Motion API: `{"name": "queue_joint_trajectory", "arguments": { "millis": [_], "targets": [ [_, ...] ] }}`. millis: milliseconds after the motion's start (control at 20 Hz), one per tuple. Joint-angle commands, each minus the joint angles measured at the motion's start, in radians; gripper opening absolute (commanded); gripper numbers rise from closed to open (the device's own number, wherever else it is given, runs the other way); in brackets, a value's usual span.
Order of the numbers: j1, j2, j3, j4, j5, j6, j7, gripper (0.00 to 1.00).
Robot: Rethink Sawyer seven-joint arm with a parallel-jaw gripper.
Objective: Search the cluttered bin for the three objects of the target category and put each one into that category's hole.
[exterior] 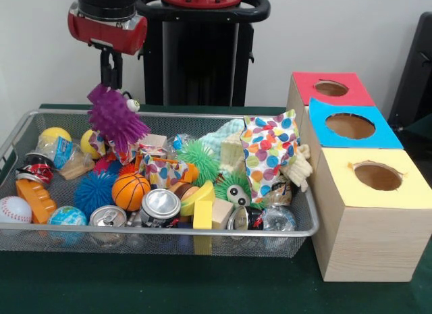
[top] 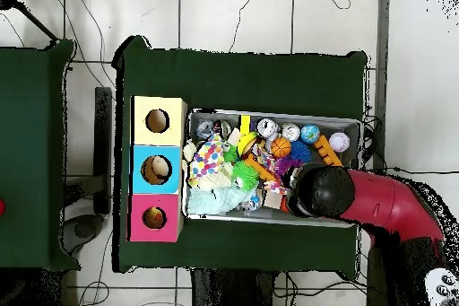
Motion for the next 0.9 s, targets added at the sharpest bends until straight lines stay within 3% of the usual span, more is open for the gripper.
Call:
{"name": "queue_joint_trajectory", "arguments": {
  "millis": [50, 900],
  "targets": [
    [0.016, 0.007, -0.014, 0.065, 0.044, 0.072, 0.1, 0.0],
    [0.048, 0.046, -0.036, 0.037, 0.085, 0.045, 0.113, 0.0]
  ]
}}
